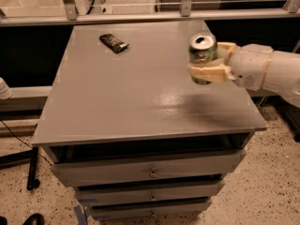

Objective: Move green can near sponge

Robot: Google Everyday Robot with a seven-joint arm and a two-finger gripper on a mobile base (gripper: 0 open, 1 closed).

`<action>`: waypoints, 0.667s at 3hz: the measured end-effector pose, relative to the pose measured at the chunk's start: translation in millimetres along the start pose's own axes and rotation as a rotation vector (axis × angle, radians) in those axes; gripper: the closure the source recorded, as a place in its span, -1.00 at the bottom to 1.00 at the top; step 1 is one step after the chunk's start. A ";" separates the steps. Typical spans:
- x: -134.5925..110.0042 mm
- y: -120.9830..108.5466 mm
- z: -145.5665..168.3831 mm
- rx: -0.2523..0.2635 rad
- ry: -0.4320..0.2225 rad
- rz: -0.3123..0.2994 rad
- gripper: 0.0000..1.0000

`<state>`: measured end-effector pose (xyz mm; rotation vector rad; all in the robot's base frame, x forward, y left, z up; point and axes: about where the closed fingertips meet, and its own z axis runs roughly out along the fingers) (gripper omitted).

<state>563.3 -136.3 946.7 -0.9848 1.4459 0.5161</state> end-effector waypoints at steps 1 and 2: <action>4.8 -50.1 -51.5 0.130 -0.046 0.007 1.00; 25.3 -79.2 -72.4 0.203 -0.097 0.042 1.00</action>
Offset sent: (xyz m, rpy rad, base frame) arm 0.0427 -0.1640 -0.0115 0.2220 -0.0915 -0.2687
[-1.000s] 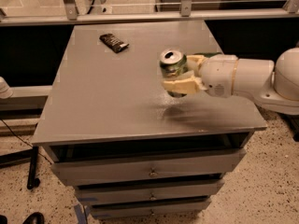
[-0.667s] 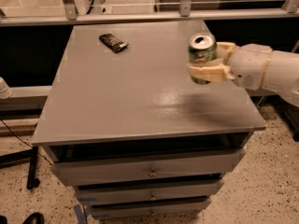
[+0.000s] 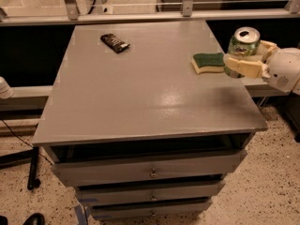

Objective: Move green can near sponge

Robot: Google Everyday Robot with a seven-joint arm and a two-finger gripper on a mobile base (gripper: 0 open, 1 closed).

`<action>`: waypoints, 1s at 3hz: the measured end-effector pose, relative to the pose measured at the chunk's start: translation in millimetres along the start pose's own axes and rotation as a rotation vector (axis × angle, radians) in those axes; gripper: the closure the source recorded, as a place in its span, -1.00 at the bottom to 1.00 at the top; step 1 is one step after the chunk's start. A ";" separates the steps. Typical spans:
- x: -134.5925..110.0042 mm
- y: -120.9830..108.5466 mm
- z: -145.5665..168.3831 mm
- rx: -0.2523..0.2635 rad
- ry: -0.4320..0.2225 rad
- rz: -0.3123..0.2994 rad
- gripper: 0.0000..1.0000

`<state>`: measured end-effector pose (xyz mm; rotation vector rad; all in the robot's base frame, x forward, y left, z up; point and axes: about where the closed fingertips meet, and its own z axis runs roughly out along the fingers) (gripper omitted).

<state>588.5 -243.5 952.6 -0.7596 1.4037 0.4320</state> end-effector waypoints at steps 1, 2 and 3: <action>20.4 -27.2 0.9 0.033 -0.038 0.039 1.00; 42.1 -42.9 9.1 0.046 -0.054 0.080 1.00; 59.2 -50.2 18.5 0.043 -0.057 0.111 1.00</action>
Offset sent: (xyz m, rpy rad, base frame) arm 0.0656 -0.0472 -0.0561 0.1535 0.0328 -0.0539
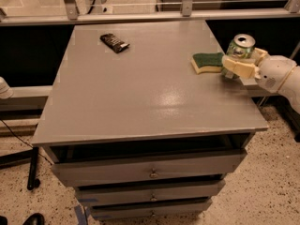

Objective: Move green can near sponge

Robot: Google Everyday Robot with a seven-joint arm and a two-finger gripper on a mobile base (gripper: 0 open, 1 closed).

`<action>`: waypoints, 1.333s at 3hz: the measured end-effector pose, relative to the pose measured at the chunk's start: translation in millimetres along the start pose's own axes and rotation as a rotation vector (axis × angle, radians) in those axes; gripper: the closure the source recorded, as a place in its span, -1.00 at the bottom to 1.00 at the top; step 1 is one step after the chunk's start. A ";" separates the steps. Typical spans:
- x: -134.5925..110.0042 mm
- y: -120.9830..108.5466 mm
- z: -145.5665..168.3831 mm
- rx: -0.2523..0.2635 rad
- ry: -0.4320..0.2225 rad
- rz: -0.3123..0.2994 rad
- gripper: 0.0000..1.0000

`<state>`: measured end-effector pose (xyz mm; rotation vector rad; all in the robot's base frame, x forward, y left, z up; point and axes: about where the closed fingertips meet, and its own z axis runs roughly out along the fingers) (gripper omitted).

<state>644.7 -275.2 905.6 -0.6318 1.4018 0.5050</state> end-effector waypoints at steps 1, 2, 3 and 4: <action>14.4 -4.2 4.0 -0.003 0.019 0.020 1.00; 25.5 -5.4 8.7 -0.011 0.044 0.038 0.63; 30.7 -5.5 10.3 -0.015 0.059 0.047 0.19; 32.9 -4.5 12.0 -0.021 0.066 0.054 -0.28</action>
Offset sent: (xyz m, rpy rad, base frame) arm 0.0176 -0.0040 -0.0381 -0.0084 0.0959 0.0040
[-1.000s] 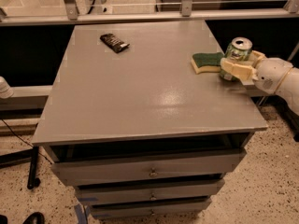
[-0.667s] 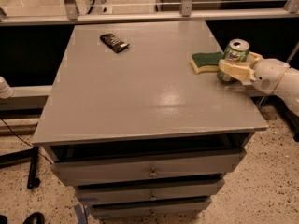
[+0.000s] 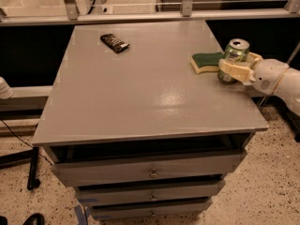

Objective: Move green can near sponge

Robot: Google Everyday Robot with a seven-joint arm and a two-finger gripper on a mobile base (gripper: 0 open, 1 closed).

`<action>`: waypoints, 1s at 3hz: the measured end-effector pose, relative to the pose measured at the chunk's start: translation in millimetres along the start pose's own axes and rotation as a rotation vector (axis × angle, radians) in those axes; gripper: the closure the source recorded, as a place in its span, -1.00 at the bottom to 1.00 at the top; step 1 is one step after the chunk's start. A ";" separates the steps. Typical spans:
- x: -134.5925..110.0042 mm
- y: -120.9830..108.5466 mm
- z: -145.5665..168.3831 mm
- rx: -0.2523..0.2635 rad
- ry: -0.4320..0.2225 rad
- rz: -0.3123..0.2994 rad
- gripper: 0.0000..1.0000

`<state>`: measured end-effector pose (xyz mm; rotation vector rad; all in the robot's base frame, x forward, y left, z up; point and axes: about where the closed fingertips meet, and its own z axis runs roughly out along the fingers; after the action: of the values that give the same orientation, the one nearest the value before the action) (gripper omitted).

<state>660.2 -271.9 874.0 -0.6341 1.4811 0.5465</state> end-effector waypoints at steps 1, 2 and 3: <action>-0.5 2.5 0.8 -0.008 0.003 0.002 -0.91; -2.2 11.1 3.4 -0.034 0.013 0.009 -1.00; -25.9 26.1 -7.8 -0.078 0.042 -0.021 -1.00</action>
Offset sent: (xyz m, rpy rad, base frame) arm -0.0122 0.0136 0.0023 -0.0085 0.0355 0.0542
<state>636.0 -257.1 898.6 -0.7255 1.4968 0.5793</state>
